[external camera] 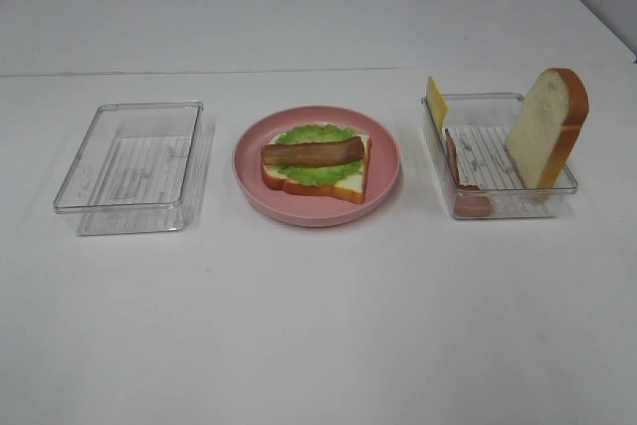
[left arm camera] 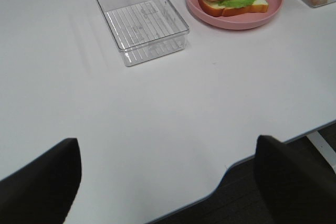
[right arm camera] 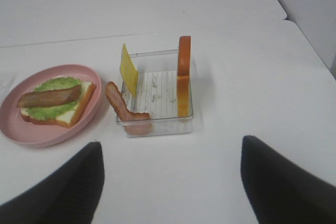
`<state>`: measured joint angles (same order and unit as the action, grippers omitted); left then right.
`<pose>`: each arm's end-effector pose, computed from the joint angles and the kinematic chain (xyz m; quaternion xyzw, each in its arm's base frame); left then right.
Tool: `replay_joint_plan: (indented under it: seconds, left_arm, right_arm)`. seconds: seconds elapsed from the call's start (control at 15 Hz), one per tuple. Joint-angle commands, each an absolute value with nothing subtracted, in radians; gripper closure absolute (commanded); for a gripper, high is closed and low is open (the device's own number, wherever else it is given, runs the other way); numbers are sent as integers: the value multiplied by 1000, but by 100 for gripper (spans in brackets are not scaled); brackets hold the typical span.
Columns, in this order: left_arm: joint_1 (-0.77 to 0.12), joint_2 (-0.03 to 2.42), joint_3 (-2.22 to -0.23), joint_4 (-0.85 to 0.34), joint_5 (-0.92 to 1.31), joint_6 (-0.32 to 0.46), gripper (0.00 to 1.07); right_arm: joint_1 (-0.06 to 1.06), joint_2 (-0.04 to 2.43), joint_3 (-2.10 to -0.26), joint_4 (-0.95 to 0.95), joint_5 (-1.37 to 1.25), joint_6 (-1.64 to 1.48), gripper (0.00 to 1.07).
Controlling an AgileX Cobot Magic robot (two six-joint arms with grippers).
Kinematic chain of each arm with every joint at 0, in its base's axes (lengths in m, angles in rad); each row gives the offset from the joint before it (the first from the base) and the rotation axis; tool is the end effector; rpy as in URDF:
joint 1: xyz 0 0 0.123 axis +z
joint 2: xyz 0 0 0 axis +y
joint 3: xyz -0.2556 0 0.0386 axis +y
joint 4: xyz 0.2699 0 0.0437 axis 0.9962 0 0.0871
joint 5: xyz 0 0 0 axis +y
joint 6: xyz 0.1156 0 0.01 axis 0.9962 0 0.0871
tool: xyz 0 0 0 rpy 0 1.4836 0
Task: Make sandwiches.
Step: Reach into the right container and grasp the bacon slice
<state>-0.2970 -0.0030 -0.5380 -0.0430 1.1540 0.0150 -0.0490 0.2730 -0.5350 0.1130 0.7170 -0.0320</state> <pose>0.0497 -0.0200 0.2790 0.1368 0.8555 -0.0913 0.4910 0.1220 0.0026 0.2998 0.0211 0.8230 0.0318 0.5667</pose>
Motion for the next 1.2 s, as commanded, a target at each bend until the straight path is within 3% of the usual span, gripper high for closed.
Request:
replay_joint_plan:
  seconds: [0.07, 0.2, 0.47, 0.93, 1.2]
  left_arm:
    - [-298, -27, -532, -17, 1099, 13, 21]
    - [-298, -26, -498, -15, 1044, 12, 21]
    - [-298, -25, -498, -14, 1044, 12, 21]
    - [-298, -25, -498, -14, 1044, 12, 21]
    - [-298, -25, -498, -10, 1044, 12, 21]
  right_arm:
    - [-57, 445, -543, 181, 569, -26, 38]
    - [-57, 600, -581, 230, 514, -67, 38]
    - [-55, 1107, -943, 280, 638, -207, 38]
    - [-50, 1577, -1381, 380, 1011, -206, 38]
    - [122, 1791, -1542, 262, 1110, -97, 38]
